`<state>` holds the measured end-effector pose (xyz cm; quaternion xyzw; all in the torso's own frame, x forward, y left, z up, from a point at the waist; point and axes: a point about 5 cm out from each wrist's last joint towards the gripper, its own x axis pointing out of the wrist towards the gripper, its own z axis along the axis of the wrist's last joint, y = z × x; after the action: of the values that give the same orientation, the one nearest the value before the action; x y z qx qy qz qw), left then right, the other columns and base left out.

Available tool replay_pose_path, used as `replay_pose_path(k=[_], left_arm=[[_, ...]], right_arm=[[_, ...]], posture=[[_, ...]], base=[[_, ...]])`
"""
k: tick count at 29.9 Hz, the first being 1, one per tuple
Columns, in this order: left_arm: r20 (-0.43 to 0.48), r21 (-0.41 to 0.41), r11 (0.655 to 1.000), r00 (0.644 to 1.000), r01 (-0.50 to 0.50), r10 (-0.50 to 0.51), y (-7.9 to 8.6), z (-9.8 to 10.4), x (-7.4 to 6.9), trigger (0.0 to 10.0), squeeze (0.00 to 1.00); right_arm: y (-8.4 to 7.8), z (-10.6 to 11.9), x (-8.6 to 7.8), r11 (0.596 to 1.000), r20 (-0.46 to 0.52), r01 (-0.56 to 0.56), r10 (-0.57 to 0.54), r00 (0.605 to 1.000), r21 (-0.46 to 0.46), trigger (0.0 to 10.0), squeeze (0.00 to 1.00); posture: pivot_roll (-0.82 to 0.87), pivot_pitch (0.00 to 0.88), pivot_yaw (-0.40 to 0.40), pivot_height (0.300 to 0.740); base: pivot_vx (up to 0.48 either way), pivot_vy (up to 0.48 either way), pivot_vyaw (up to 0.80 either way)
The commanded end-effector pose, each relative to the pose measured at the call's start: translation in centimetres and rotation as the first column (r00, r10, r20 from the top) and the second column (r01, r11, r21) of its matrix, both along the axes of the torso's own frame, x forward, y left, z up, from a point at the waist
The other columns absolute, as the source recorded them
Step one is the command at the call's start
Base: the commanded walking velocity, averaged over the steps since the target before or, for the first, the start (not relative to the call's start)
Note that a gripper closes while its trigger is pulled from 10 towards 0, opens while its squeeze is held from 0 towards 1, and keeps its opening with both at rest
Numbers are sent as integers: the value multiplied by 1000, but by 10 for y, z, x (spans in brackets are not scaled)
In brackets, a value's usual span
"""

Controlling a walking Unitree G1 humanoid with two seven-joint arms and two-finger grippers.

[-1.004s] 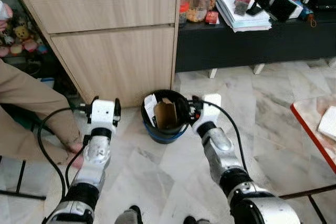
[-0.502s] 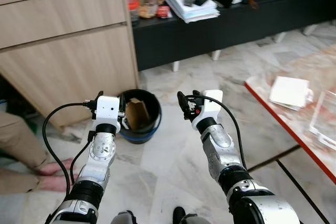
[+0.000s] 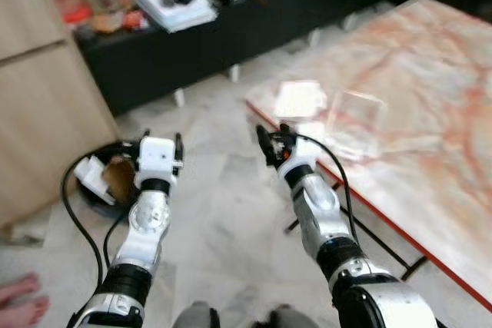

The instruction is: Picking trash to rubbish bin

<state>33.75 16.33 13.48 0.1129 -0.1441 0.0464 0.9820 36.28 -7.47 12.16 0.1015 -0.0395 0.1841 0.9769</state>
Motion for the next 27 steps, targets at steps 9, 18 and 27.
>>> replay_pose_path(k=[9, 18, 27], left_arm=[[36, 17, 999, 999, 36, -36, -10, 9, -2, 10000, 0], [55, 12, 999, 998, 39, -39, -10, 16, -1, 10000, 0], [76, -7, 999, 996, 38, -37, -11, 24, 0, 10000, 0]], right_arm=[[1, 1, -2, 1000, 17, -3, 3, 1000, 7, 10000, 0], [3, 2, -2, 1000, 20, -12, 12, 1000, 5, 10000, 0], [5, 3, -2, 1000, 31, -21, 20, 999, 19, 10000, 0]], posture=[[128, 176, -27, 740], [125, 177, -30, 740], [124, 176, -32, 740]], base=[[0, 0, -800], [0, 0, -800], [0, 0, -178]])
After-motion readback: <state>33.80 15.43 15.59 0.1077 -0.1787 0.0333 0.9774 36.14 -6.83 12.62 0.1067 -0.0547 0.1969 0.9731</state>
